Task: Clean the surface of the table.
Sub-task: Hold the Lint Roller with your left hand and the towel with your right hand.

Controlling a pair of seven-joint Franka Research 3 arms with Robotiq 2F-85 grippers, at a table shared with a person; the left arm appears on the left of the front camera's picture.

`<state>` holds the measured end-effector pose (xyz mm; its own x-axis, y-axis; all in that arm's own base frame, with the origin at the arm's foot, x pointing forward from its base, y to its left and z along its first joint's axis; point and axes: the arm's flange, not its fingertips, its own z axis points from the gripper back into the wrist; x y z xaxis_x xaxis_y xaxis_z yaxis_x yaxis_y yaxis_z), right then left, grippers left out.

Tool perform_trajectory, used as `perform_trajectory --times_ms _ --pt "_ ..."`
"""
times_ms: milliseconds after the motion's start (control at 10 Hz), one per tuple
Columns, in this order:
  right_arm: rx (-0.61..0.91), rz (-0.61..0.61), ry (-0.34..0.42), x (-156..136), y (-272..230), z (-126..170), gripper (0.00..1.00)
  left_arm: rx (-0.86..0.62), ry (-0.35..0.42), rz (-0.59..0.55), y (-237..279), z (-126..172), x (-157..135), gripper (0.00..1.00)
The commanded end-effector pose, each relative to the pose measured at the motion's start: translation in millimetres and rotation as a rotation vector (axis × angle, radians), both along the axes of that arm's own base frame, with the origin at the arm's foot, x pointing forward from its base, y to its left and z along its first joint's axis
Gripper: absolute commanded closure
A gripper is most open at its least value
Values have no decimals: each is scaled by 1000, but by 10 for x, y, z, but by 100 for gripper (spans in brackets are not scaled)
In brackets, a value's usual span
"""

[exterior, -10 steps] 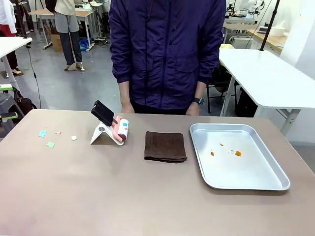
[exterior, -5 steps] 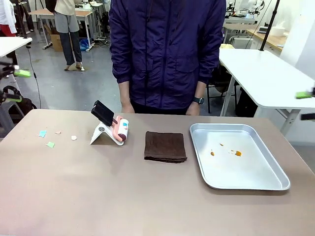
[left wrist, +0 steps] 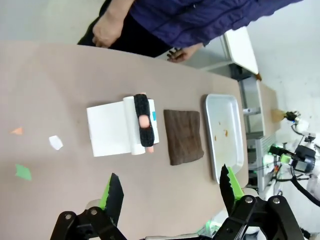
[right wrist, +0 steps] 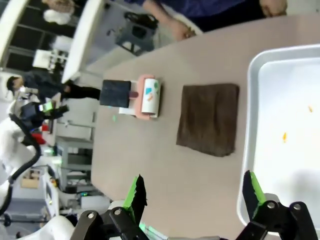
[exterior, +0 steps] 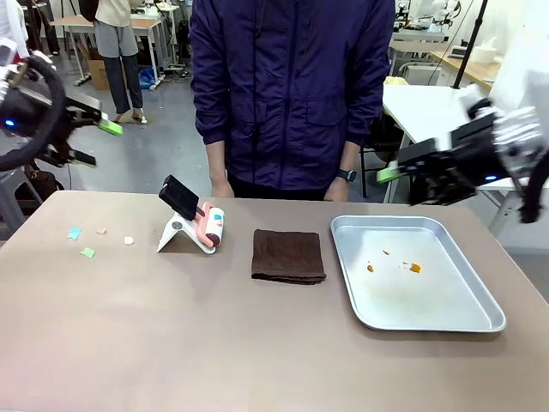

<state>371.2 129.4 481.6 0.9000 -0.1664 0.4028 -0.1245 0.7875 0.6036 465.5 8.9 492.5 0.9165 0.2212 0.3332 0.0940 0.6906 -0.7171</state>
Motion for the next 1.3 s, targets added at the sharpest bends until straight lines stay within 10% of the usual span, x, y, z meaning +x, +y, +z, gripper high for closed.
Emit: perform_trajectory --times_ms 0,400,1000,1200 --pt "-45 -101 144 267 512 -82 0 56 20 4 -236 -100 156 0" --pt "-151 -22 356 387 1156 -635 0 47 85 -65 -374 -341 289 0" --pt "-155 -39 335 354 1112 -798 0 52 70 -64 -426 -444 265 0" --pt "-297 -135 340 960 1335 -883 0 43 116 -95 -469 -527 494 0"
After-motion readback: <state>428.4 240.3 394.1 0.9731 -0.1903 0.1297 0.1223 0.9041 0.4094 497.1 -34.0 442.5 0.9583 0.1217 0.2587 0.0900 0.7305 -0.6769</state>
